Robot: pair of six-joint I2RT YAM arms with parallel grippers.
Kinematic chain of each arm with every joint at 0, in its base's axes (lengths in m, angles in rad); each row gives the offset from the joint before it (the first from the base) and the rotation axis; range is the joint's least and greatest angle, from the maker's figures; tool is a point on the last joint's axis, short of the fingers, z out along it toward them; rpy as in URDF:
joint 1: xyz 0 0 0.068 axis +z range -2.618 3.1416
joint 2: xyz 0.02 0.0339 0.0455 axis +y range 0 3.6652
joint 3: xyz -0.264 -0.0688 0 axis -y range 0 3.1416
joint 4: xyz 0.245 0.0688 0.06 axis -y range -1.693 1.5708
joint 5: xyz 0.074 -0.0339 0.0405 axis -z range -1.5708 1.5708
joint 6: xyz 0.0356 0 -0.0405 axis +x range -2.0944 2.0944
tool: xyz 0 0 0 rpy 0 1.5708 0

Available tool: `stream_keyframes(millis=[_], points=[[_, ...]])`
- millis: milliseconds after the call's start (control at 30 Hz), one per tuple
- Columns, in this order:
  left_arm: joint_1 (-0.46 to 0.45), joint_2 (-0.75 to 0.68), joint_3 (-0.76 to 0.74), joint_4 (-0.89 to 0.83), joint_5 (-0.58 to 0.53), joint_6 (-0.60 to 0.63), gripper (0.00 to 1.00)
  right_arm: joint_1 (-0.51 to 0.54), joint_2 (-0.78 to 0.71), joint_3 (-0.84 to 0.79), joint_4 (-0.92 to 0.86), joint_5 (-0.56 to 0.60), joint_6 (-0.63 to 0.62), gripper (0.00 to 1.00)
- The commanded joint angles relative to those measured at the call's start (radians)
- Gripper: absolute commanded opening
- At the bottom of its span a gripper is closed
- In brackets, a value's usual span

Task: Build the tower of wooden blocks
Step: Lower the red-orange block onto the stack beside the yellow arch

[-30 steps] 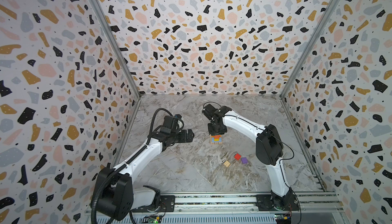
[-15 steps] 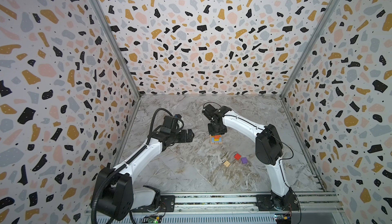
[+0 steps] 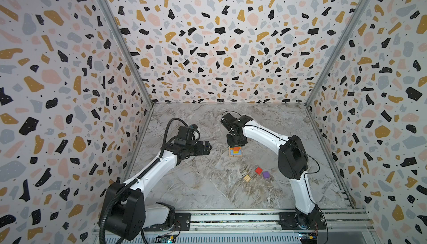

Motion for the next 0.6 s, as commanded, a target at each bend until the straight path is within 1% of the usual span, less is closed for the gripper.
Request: stream_keyframes(millis=[0,100,233,300,367,500,567], points=[[0.007,-0.008,-0.007,0.030,0.012,0.020,1.00,-0.004,-0.016,0.027,-0.013,-0.003,-0.007,0.39],[0.007,-0.006,-0.005,0.031,0.013,0.018,1.00,-0.005,-0.024,0.028,-0.017,0.003,-0.010,0.41],[0.007,-0.005,-0.006,0.032,0.015,0.018,1.00,-0.005,-0.033,0.023,-0.029,0.013,-0.014,0.47],[0.007,-0.005,-0.007,0.032,0.014,0.018,1.00,-0.004,-0.040,0.016,-0.028,0.015,-0.016,0.55],[0.008,-0.005,-0.007,0.032,0.016,0.018,1.00,-0.003,-0.045,0.010,-0.029,0.014,-0.016,0.59],[0.008,-0.006,-0.007,0.032,0.019,0.018,1.00,0.002,-0.049,0.000,-0.030,0.013,-0.011,0.59],[0.008,-0.006,-0.006,0.034,0.020,0.018,1.00,0.001,-0.052,-0.008,-0.027,0.014,-0.006,0.56]])
